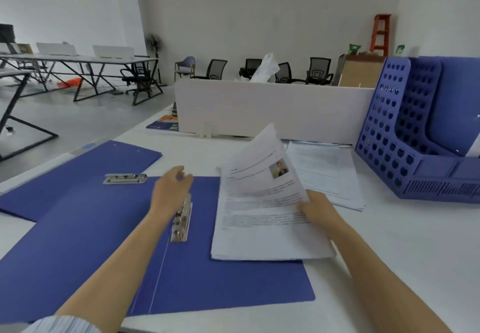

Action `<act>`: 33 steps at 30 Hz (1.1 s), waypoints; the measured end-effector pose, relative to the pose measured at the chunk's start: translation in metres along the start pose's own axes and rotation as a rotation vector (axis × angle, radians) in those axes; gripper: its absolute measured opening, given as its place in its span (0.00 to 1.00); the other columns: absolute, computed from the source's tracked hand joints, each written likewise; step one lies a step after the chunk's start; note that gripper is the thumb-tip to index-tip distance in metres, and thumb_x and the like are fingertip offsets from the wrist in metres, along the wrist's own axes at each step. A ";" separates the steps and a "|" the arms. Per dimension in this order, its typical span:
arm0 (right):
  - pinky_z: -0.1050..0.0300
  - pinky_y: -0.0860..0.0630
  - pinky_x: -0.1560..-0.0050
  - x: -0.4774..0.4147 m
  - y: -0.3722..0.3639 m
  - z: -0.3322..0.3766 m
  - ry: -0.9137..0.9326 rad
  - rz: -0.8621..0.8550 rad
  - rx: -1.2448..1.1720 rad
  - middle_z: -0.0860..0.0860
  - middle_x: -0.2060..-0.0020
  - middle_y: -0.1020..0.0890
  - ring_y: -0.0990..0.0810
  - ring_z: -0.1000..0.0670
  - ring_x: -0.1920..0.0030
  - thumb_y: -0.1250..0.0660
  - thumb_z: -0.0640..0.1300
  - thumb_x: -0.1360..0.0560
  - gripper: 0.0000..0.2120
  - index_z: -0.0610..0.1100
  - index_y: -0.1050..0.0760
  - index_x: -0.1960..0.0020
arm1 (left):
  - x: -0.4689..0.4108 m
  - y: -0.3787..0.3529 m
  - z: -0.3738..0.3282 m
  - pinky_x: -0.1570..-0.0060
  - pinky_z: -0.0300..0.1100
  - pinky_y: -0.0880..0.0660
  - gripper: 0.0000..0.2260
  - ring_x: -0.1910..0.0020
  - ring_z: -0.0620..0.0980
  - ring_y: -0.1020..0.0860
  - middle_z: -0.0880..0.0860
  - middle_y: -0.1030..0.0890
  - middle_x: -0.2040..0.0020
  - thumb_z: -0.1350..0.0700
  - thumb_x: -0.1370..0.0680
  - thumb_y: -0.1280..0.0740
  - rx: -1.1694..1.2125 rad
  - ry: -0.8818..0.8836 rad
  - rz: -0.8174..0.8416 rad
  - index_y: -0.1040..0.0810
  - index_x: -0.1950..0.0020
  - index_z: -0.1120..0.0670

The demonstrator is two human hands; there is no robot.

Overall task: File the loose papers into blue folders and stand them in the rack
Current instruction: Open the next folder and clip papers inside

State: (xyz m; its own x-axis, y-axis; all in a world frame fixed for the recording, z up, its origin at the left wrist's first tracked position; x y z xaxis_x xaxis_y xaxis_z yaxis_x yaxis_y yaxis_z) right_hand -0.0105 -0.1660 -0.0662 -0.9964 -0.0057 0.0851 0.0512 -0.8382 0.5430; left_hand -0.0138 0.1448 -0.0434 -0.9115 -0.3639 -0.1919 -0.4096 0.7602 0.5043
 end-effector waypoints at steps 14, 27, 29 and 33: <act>0.64 0.26 0.68 0.022 -0.040 0.013 -0.099 0.085 -0.313 0.54 0.61 0.20 0.21 0.54 0.63 0.39 0.32 0.24 0.11 0.46 0.24 0.53 | -0.005 0.016 0.055 0.39 0.53 0.34 0.15 0.36 0.61 0.31 0.59 0.22 0.40 0.57 0.21 0.43 -0.353 0.092 -0.054 0.25 0.37 0.57; 0.62 0.23 0.62 0.028 -0.060 0.008 -0.129 0.111 -0.341 0.50 0.57 0.19 0.20 0.51 0.59 0.39 0.31 0.24 0.11 0.43 0.24 0.49 | -0.004 0.016 0.057 0.40 0.51 0.35 0.15 0.36 0.60 0.31 0.57 0.22 0.39 0.57 0.21 0.44 -0.342 0.103 -0.051 0.24 0.39 0.56; 0.55 0.22 0.51 0.027 -0.062 0.006 -0.151 0.154 -0.307 0.48 0.51 0.19 0.20 0.47 0.53 0.39 0.31 0.24 0.11 0.41 0.24 0.46 | -0.004 0.016 0.056 0.39 0.51 0.35 0.14 0.37 0.59 0.31 0.57 0.22 0.39 0.58 0.21 0.44 -0.339 0.102 -0.053 0.24 0.39 0.56; 0.47 0.27 0.37 0.022 -0.062 0.000 -0.176 0.204 -0.223 0.46 0.46 0.19 0.21 0.45 0.45 0.37 0.33 0.25 0.13 0.40 0.24 0.42 | -0.003 0.015 0.056 0.39 0.51 0.35 0.14 0.37 0.60 0.31 0.58 0.22 0.40 0.57 0.21 0.44 -0.342 0.103 -0.053 0.23 0.40 0.57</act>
State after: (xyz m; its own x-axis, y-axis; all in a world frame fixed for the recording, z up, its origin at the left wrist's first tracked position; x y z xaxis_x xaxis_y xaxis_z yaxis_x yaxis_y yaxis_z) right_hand -0.0358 -0.1142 -0.0978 -0.9390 -0.1075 0.3266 0.2125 -0.9282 0.3055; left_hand -0.0194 0.1879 -0.0823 -0.8735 -0.4637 -0.1484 -0.4043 0.5210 0.7518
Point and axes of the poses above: each hand's wrist, its own x-axis away from the middle knuckle, its own y-axis out of the back of the hand, z = x × y, the point moved 8 cm from there along -x, towards the middle knuckle
